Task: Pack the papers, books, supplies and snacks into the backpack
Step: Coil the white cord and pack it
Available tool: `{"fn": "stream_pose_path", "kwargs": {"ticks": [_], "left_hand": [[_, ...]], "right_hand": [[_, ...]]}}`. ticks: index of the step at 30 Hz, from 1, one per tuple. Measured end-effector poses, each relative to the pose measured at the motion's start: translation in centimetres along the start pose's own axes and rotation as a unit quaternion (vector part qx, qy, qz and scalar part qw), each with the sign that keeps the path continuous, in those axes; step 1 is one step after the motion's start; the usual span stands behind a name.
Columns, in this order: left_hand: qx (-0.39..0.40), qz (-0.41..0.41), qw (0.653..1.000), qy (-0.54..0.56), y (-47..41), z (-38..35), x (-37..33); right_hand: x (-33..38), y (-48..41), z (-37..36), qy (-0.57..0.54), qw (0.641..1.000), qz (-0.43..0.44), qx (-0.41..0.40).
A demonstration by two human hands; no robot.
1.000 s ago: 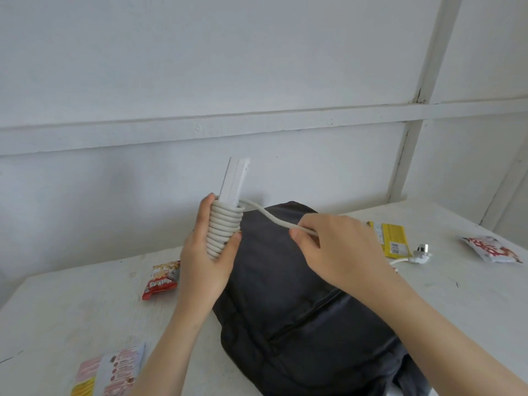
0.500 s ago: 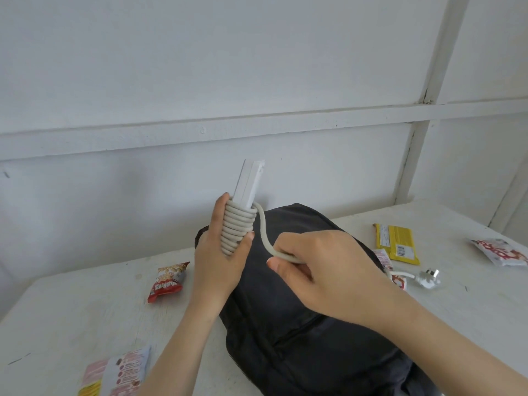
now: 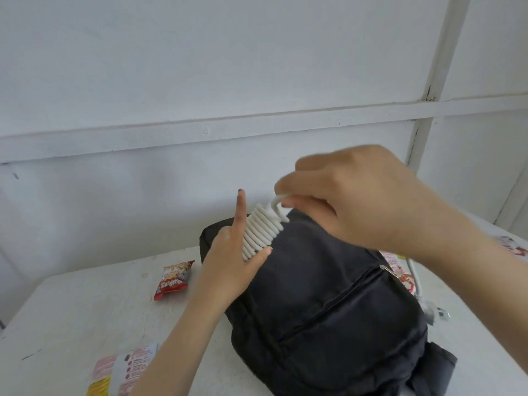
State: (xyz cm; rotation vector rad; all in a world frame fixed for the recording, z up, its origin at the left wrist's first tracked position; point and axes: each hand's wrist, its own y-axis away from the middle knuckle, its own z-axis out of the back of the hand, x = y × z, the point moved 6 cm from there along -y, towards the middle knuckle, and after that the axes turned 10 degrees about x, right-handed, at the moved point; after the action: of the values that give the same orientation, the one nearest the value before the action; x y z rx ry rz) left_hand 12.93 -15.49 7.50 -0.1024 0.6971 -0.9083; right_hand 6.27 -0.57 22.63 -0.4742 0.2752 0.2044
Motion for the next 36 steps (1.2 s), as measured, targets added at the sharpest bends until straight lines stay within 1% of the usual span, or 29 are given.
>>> {"fn": "stream_pose_path", "kwargs": {"ticks": [1,3,5,6,7,9,11,12,15,16,18,20,22,24,26,28,29,33,36], "left_hand": [[0.003,-0.018,1.000,0.002,0.4,0.1,-0.7],[0.017,-0.067,0.997,0.015,1.4,0.0,-2.0],[0.019,-0.105,0.992,0.061,2.5,-0.2,-3.0],[0.006,-0.124,0.989,0.079,3.0,-0.1,-3.5],[-0.013,-0.140,0.986,0.095,3.4,0.0,-4.1],[-0.054,-0.158,0.975,0.145,4.3,0.5,-4.9],[-0.085,-0.162,0.960,0.211,4.9,1.0,-5.4],[-0.098,-0.159,0.954,0.233,5.1,1.2,-5.6],[-0.141,-0.129,0.949,0.252,5.1,1.0,-5.4],[-0.152,-0.110,0.949,0.253,5.0,1.0,-5.1],[-0.167,-0.074,0.949,0.258,4.6,0.9,-4.5],[-0.169,-0.051,0.949,0.260,4.3,0.8,-3.8],[-0.161,-0.027,0.953,0.255,3.9,0.8,-3.1],[-0.155,-0.015,0.959,0.236,3.5,1.0,-2.6],[-0.132,0.001,0.967,0.216,3.3,1.1,-2.6],[-0.111,0.006,0.978,0.178,3.2,0.9,-2.5],[-0.103,0.003,0.981,0.161,3.3,0.8,-2.6],[-0.079,-0.019,0.990,0.119,3.5,0.1,-2.3],[-0.064,-0.032,0.993,0.095,3.6,-0.2,-2.3]], "right_hand": [[-0.3,-0.7,0.7,-0.027,0.999,0.015,-0.021],[-1.7,-2.1,1.4,-0.118,0.992,0.033,-0.041],[-3.8,-3.5,0.7,-0.203,0.978,0.020,-0.034],[-5.1,-4.0,0.0,-0.250,0.968,0.002,-0.019],[-6.2,-4.3,-0.9,-0.308,0.951,-0.016,0.002],[-7.5,-4.4,-2.9,-0.437,0.898,-0.034,0.033],[-8.0,-3.9,-4.9,-0.516,0.854,-0.052,0.045],[-8.1,-3.6,-6.1,-0.530,0.845,-0.061,0.048],[-7.8,-2.7,-9.3,-0.506,0.854,-0.114,0.042],[-7.6,-2.3,-9.9,-0.508,0.851,-0.131,0.036],[-6.7,-1.7,-10.0,-0.528,0.838,-0.138,0.029],[-6.0,-1.0,-10.0,-0.556,0.816,-0.149,0.049],[-4.9,-0.4,-9.8,-0.579,0.799,-0.144,0.076],[-3.5,-0.4,-9.8,-0.583,0.796,-0.138,0.086],[-3.2,-0.4,-10.5,-0.590,0.789,-0.163,0.057],[-3.2,-0.3,-11.3,-0.610,0.765,-0.207,0.032],[-3.2,-0.2,-11.8,-0.614,0.759,-0.213,0.031],[-2.8,0.3,-12.7,-0.600,0.767,-0.219,0.060],[-2.7,0.4,-12.6,-0.584,0.775,-0.232,0.065]]}}
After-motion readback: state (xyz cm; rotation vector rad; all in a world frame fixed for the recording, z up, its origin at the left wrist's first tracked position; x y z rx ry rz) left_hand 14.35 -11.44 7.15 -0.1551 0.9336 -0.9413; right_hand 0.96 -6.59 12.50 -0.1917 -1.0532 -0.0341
